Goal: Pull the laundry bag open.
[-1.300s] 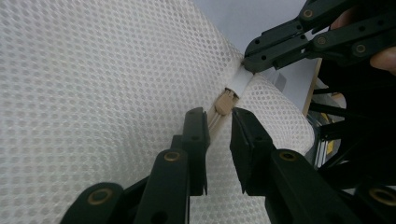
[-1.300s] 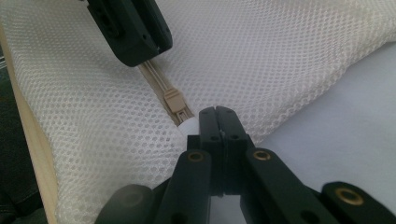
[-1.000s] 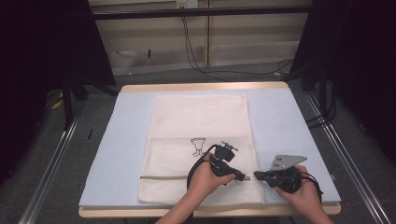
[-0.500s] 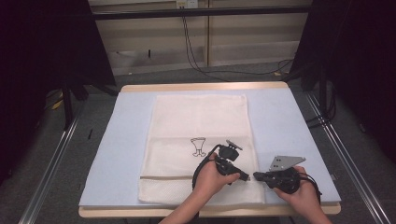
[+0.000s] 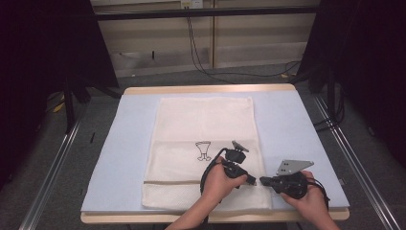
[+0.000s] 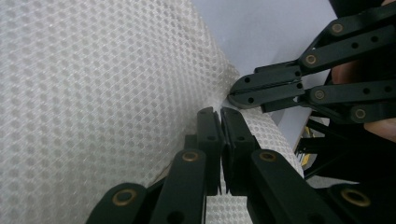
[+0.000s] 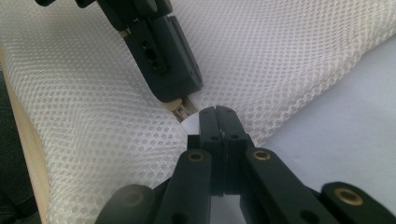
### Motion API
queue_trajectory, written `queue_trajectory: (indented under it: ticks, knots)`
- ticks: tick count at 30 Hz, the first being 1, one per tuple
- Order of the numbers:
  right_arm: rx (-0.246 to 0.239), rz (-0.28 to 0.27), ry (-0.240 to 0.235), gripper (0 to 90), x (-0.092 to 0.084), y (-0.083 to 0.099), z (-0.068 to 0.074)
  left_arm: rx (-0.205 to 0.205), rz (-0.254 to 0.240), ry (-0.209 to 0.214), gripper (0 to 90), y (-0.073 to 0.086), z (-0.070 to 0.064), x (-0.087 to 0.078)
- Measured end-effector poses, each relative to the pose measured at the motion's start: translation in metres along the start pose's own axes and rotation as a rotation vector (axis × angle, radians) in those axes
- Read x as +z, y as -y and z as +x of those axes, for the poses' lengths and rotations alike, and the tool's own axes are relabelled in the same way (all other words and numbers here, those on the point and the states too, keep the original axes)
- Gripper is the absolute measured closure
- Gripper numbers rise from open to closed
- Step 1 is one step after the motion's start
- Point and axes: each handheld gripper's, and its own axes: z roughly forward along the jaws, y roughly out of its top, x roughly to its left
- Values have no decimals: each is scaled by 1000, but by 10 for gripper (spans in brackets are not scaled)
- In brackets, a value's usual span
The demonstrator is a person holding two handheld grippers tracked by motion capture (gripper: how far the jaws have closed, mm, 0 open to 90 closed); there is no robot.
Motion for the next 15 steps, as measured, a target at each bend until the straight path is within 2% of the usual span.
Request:
queue_trajectory:
  ticks: [3, 5, 6, 7, 11, 13, 14, 15]
  knots:
    - [-11, 3, 5, 900, 0, 0, 1, -34, -18, 0, 873, 0, -1, 1]
    - [-8, 3, 2, 900, 0, 0, 1, -2, 17, -5, 874, 0, 2, -2]
    - [-8, 1, 2, 900, 0, 0, 1, -9, 3, -2, 874, 1, 2, -1]
    - [-5, 1, 1, 900, 0, 0, 1, 14, 23, -5, 875, 0, 3, -2]
    - [-16, 5, 0, 900, 0, 0, 1, -8, 24, 8, 874, 1, 5, -3]
    - [-18, 8, -2, 900, 0, -1, 1, -42, -9, 25, 875, 3, 6, -2]
    - [-19, 6, -3, 900, 0, 0, 0, -19, 24, 22, 875, 2, 8, -4]
    - [-23, 4, -4, 900, 0, 0, 0, -23, 14, 22, 875, 3, 8, -4]
